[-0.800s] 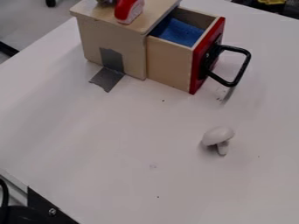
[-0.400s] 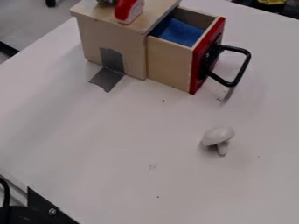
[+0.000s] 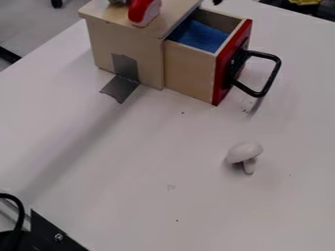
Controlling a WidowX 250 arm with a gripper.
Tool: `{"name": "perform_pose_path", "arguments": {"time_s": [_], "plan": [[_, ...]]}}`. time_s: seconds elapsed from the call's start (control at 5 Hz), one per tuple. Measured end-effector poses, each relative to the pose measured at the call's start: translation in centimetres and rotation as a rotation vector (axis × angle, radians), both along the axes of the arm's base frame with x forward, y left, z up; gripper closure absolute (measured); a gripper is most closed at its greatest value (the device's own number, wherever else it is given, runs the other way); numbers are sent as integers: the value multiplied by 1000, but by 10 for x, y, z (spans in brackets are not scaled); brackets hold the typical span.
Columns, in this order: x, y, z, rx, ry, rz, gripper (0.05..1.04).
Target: Closed the drawer
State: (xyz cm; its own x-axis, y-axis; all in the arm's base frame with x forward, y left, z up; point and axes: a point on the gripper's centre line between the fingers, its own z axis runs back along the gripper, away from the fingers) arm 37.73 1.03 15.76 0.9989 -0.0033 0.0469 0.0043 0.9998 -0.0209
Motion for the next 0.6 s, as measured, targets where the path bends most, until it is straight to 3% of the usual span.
{"name": "perform_pose_path", "arguments": {"time_s": [0.6], "plan": [[35, -87, -63, 25, 105, -40, 84]]}}
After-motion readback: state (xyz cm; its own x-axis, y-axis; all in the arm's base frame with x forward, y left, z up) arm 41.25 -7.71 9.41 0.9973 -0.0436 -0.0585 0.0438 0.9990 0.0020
